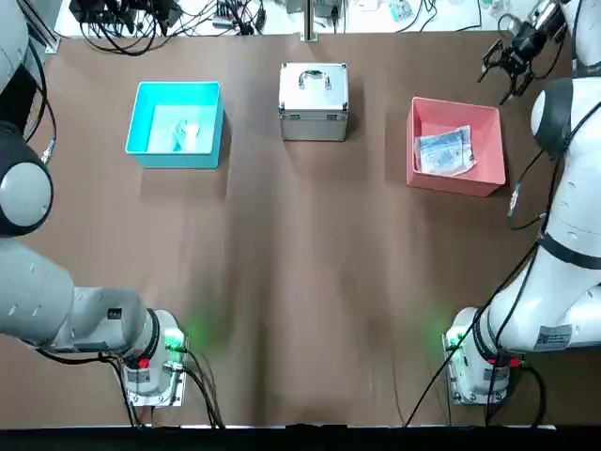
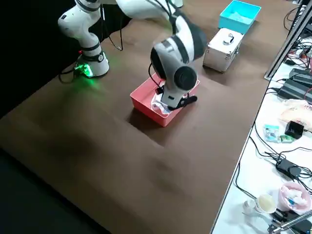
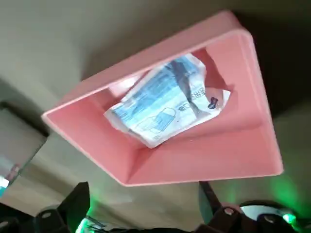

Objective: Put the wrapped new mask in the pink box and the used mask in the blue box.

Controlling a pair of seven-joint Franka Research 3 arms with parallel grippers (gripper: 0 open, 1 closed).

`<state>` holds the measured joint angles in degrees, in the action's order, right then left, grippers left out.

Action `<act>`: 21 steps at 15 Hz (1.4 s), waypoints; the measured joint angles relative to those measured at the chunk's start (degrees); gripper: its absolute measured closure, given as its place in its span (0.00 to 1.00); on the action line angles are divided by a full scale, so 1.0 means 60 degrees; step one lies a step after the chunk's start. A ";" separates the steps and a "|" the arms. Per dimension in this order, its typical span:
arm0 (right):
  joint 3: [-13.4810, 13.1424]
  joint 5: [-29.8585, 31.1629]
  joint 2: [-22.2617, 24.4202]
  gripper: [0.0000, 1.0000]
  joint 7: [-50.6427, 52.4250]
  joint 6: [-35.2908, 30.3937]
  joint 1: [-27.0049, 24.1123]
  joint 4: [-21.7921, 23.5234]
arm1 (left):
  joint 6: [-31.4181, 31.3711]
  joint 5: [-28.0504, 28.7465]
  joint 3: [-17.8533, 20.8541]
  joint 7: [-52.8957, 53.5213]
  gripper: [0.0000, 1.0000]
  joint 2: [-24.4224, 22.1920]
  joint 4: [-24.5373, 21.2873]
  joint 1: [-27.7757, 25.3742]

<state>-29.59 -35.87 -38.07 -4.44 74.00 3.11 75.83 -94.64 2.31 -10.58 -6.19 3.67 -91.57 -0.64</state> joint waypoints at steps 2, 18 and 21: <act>-0.0049 0.0083 0.0233 0.01 0.0557 -0.0256 -0.0089 -0.0498 | -0.0002 0.0000 0.0001 -0.0025 0.00 0.0001 0.0059 0.0000; 0.2223 0.4307 0.3817 0.01 0.2044 0.0368 0.0259 -0.0122 | -0.0001 -0.0006 0.0036 -0.0089 0.00 0.0000 0.0373 -0.0023; 0.3992 0.4394 0.4929 0.01 0.1808 0.1278 -0.1098 0.1064 | 0.0000 -0.0011 0.0023 -0.0089 0.00 0.0002 0.0373 -0.0006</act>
<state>-5.63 -9.50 -8.50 6.41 81.67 -3.48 82.22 -94.64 2.25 -10.44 -6.72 3.68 -89.34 -0.67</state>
